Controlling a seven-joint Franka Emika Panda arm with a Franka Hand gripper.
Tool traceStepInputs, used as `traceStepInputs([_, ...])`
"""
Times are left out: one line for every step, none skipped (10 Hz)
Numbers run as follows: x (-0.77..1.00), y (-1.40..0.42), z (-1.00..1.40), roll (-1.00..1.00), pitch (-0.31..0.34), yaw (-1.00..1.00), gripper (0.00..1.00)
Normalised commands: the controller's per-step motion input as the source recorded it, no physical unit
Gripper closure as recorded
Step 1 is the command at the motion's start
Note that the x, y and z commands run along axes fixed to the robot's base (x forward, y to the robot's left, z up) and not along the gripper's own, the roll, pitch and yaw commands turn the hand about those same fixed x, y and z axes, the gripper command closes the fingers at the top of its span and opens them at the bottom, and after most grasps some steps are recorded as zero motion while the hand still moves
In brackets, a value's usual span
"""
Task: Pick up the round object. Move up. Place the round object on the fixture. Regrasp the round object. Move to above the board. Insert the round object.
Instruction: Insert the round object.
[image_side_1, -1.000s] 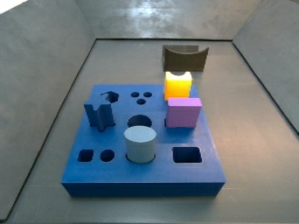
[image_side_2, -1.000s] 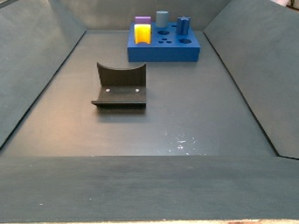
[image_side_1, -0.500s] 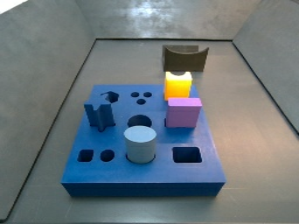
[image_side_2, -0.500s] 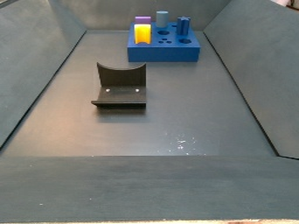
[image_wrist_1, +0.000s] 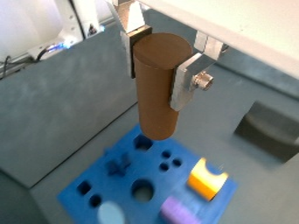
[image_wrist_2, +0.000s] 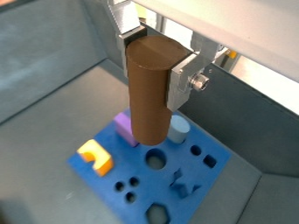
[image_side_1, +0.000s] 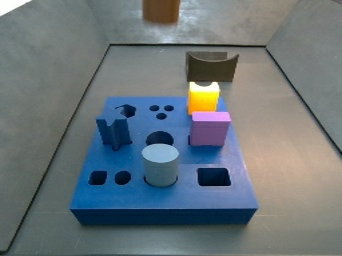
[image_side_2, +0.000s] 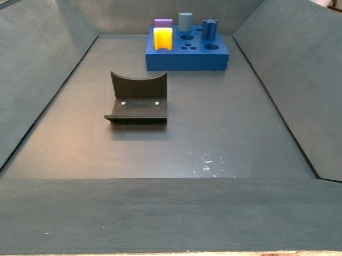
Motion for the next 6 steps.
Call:
traceStepInputs([0.02,-0.49,-1.00,0.04,0.000,0.00,1.00])
traceStepInputs([0.04,-0.25,-1.00,0.01,0.000,-0.03,1.00])
traceStepInputs([0.00,-0.08,-1.00,0.00,0.000,-0.14,1.00])
traceStepInputs([0.00,0.00,-1.00,0.00,0.000,-0.30,1.00])
traceStepInputs([0.02,0.01,-0.87,-0.23,0.000,-0.42,1.00])
traceStepInputs([0.07,0.00,-0.81,-0.30,0.000,-0.37,1.00])
